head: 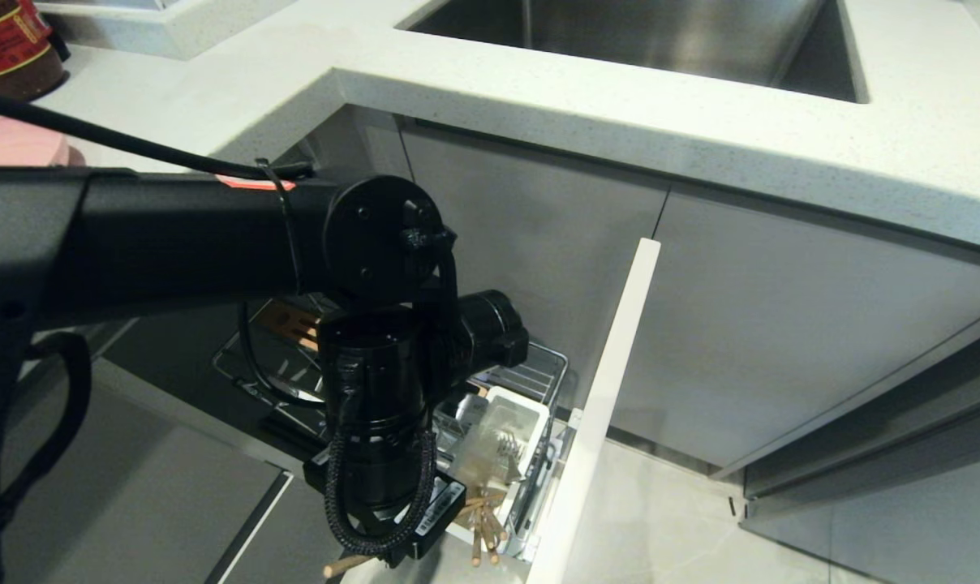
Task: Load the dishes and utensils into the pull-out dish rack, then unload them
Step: Pick up the chopsticks and place it in the cupboard
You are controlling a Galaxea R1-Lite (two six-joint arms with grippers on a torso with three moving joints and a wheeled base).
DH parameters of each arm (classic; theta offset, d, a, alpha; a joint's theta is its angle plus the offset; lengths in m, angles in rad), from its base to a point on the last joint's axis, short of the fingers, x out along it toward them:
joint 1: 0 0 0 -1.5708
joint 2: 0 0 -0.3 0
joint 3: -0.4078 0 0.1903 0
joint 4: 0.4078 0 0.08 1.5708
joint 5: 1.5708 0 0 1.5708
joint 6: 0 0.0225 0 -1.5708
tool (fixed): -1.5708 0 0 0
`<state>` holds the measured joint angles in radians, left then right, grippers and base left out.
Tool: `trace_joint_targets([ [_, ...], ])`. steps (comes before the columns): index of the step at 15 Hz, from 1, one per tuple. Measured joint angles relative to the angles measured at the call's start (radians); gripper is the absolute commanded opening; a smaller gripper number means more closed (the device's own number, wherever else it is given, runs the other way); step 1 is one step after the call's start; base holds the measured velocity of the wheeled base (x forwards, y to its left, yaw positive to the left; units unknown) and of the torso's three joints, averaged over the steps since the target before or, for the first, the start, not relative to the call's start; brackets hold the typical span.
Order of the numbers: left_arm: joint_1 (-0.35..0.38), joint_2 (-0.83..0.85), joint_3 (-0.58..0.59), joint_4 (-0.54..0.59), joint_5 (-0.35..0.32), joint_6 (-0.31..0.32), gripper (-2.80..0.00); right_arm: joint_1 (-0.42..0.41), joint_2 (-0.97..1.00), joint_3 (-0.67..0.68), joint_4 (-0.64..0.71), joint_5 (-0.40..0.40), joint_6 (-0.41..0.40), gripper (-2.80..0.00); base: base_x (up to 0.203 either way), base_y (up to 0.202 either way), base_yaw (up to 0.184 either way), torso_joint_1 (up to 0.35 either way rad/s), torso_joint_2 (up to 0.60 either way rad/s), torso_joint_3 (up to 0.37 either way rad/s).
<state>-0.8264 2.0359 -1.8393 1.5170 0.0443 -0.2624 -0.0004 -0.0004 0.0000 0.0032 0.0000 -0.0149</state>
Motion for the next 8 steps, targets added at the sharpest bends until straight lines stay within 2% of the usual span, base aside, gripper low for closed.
trace_joint_targets([
  [3, 0.001, 0.035, -0.019, -0.023, -0.028, -0.029, -2.80, 0.000, 0.000, 0.000, 0.000, 0.000, 0.000, -2.80, 0.000, 0.000, 0.000, 0.000, 0.00, 0.000],
  [8, 0.004, 0.081, -0.040, -0.023, -0.047, -0.030, -2.80, 0.000, 0.000, 0.000, 0.000, 0.000, 0.000, -2.80, 0.000, 0.000, 0.000, 0.000, 0.00, 0.000],
])
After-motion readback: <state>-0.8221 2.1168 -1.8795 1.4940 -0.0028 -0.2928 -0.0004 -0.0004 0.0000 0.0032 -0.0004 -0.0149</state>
